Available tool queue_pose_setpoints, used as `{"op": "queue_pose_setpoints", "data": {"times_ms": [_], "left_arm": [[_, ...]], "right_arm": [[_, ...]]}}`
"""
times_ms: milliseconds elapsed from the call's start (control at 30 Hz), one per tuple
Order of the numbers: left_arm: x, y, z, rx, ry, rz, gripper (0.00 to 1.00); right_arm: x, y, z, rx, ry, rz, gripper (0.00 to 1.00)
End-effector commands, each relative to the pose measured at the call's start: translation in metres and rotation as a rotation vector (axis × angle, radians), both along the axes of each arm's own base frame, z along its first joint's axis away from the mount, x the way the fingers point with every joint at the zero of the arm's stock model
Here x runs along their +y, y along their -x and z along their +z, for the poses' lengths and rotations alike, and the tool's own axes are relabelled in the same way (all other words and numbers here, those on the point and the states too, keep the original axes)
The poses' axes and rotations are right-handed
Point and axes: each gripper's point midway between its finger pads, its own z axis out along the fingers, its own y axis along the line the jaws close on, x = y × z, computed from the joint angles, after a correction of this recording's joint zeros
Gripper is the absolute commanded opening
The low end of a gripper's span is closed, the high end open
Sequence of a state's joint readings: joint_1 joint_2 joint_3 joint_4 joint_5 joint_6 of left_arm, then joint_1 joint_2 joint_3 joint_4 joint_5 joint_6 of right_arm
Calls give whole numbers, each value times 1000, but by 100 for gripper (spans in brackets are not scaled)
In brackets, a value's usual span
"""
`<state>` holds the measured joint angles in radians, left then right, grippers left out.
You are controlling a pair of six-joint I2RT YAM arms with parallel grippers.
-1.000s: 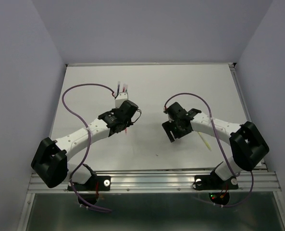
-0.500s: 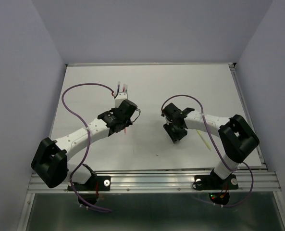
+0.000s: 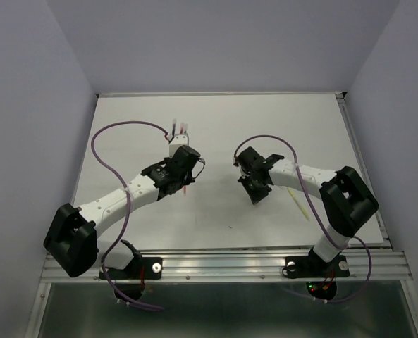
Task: Insert the pens into the pen caps
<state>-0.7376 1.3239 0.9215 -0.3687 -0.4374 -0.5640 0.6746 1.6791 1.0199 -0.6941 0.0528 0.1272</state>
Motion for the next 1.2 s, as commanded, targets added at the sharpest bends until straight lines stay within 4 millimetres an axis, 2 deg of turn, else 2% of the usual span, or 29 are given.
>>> {"op": "queue_pose_setpoints", "data": {"times_ms": [0, 67, 100, 133, 167, 200, 233, 300, 333, 400, 467, 500, 600, 633, 667, 733, 800, 1000, 1167], "left_arm": [[-23, -6, 32, -105, 130, -114, 0], [-36, -4, 49, -142, 201, -175, 0], [-47, 0, 55, -144, 247, -232, 0], [-54, 3, 58, -155, 281, -267, 0], [-65, 2, 75, -212, 336, -317, 0], [-76, 11, 76, -205, 382, -383, 0], [-88, 10, 92, -263, 440, -424, 0], [-104, 22, 108, -298, 510, -527, 0], [-110, 22, 117, -337, 536, -555, 0], [-121, 25, 119, -348, 537, -600, 0], [-129, 23, 124, -361, 530, -619, 0], [-134, 23, 119, -356, 512, -637, 0], [-144, 17, 125, -388, 499, -656, 0], [-149, 14, 138, -420, 503, -665, 0], [-153, 10, 136, -417, 494, -669, 0], [-158, 5, 147, -452, 495, -676, 0], [-161, -4, 148, -462, 483, -653, 0], [-166, -11, 144, -460, 490, -631, 0], [-168, -18, 150, -467, 501, -601, 0]], "right_arm": [[38, -60, 53, -202, -161, -40, 1], [43, -87, 80, -282, -247, -110, 1], [39, -116, 106, -351, -334, -176, 1], [38, -130, 121, -380, -399, -215, 1], [39, -151, 151, -454, -512, -276, 1], [32, -164, 171, -472, -613, -307, 2], [33, -171, 187, -500, -680, -310, 4], [43, -180, 229, -579, -821, -294, 4], [41, -185, 244, -612, -852, -296, 5], [49, -187, 269, -638, -933, -283, 4], [45, -194, 289, -663, -981, -300, 4], [50, -193, 296, -646, -1023, -296, 4], [55, -191, 309, -607, -1101, -270, 4], [59, -188, 312, -591, -1123, -260, 4], [62, -186, 317, -580, -1147, -249, 5], [63, -183, 319, -551, -1169, -228, 5], [66, -180, 322, -546, -1178, -199, 7], [68, -171, 318, -541, -1167, -117, 8], [71, -162, 323, -548, -1172, -48, 8]]}}
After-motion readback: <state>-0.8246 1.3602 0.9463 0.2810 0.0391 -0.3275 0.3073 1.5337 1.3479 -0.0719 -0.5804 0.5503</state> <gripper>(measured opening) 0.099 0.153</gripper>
